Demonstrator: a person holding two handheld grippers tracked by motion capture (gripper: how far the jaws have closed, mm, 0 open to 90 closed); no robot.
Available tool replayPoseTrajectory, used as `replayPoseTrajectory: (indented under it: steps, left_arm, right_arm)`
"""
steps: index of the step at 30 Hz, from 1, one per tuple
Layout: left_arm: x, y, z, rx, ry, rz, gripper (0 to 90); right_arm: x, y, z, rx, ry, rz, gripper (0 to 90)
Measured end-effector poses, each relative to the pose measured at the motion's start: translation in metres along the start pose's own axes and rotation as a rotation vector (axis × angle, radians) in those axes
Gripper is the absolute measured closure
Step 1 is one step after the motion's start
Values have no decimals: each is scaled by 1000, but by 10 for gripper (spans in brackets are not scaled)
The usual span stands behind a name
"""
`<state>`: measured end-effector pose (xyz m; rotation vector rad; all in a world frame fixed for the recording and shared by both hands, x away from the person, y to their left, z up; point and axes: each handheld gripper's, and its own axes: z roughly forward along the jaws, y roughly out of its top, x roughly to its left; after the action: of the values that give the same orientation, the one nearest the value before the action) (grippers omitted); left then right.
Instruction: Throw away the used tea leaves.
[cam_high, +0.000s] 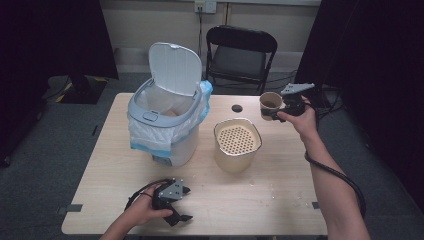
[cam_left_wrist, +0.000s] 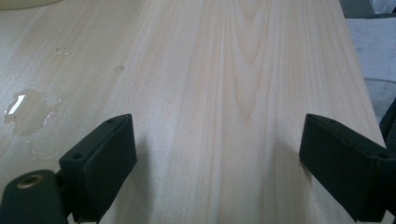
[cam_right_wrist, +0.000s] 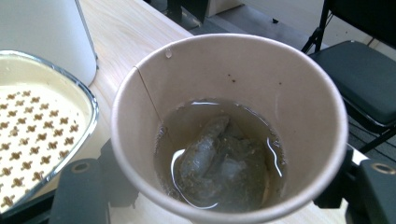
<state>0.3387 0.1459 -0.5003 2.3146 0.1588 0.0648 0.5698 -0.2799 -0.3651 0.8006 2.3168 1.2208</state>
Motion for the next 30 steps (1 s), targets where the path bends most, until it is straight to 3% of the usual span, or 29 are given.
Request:
replayPoseTrajectory:
  steps: [13, 21, 26, 30]
  left_arm:
    - [0, 0, 0, -1, 0, 2, 103]
    - [0, 0, 1, 4, -5, 5, 92]
    - [0, 0, 1, 5, -5, 3, 89]
    - [0, 1, 0, 7, -5, 7, 89]
  right_arm:
    - [6, 17, 0, -17, -55, -86, 282]
    - [9, 24, -2, -36, -59, -119, 282]
    - [13, 29, -3, -57, -82, -170, 282]
    - [21, 33, -4, -65, -106, -244, 283]
